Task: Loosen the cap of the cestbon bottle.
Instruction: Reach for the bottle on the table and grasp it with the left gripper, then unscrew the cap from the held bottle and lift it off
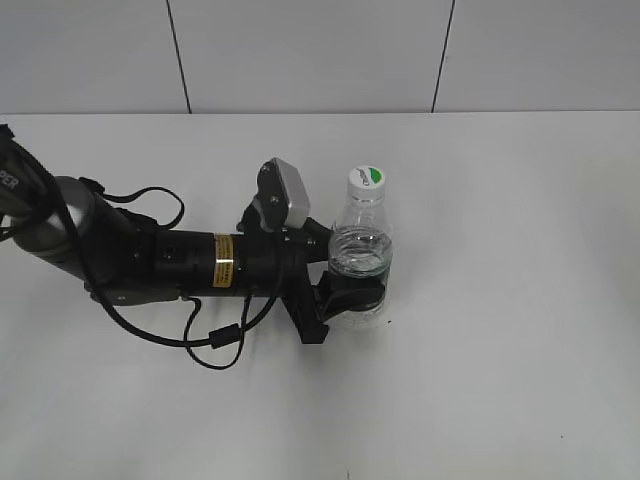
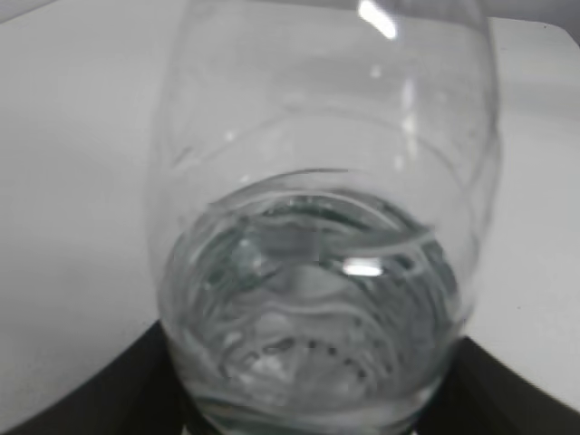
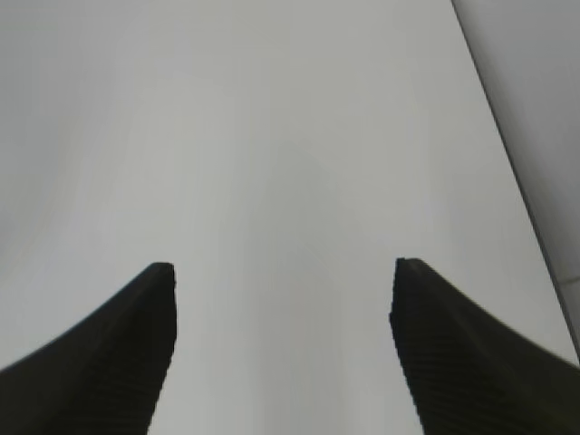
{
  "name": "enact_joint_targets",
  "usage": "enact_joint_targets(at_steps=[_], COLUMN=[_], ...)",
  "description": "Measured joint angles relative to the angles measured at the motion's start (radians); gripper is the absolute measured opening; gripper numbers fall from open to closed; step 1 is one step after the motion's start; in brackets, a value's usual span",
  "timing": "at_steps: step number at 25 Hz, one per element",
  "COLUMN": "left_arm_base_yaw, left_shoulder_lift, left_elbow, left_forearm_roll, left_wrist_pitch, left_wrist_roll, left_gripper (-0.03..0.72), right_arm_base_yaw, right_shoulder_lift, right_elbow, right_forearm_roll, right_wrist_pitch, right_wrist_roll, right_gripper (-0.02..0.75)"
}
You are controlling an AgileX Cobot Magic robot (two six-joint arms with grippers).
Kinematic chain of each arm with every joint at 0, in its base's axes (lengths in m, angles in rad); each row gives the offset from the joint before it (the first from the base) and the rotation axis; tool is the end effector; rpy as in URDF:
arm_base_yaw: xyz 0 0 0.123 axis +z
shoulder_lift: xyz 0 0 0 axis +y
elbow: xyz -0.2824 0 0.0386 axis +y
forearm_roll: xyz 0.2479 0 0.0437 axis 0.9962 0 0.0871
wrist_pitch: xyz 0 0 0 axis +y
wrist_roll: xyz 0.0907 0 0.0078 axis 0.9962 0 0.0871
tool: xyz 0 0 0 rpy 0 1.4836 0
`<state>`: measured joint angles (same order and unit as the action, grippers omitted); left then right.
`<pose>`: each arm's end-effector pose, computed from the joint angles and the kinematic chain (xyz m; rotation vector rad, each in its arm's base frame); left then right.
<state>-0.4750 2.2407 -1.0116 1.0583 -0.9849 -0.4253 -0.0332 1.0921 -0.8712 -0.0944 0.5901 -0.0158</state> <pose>0.3118 -0.2346 0.0711 1.2433 1.5966 -0.9138 0.2235 -0.0122 0.3196 -0.0429 2.2942 -0.1262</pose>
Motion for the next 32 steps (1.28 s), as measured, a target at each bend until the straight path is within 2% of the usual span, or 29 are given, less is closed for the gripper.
enact_joint_targets(at_steps=[8, 15, 22, 28, 32], left_arm_base_yaw=[0.0, 0.0, 0.0, 0.0, 0.0], left_shoulder_lift=[0.0, 0.0, 0.0, 0.0, 0.0], left_elbow=[0.0, 0.0, 0.0, 0.0, 0.0], left_forearm_roll=[0.0, 0.0, 0.0, 0.0, 0.0], left_wrist_pitch=[0.0, 0.0, -0.001, -0.001, -0.001], left_wrist_roll=[0.0, 0.0, 0.0, 0.0, 0.0], left_gripper=[0.413, 0.413, 0.413, 0.413, 0.413], right_arm_base_yaw=[0.0, 0.0, 0.0, 0.004, 0.068], right_shoulder_lift=[0.146, 0.266, 0.358, 0.388, 0.431], right_elbow=[-0.149, -0.253, -0.38, -0.414, -0.437], right_forearm_roll=[0.039, 0.102, 0.183, 0.282, 0.282], right_wrist_pitch=[0.409, 0.593, 0.622, 0.625, 0.628], right_wrist_roll=[-0.007, -0.013, -0.05, -0.078, -0.082], right_gripper=[0.563, 0.533, 0.525, 0.524, 0.524])
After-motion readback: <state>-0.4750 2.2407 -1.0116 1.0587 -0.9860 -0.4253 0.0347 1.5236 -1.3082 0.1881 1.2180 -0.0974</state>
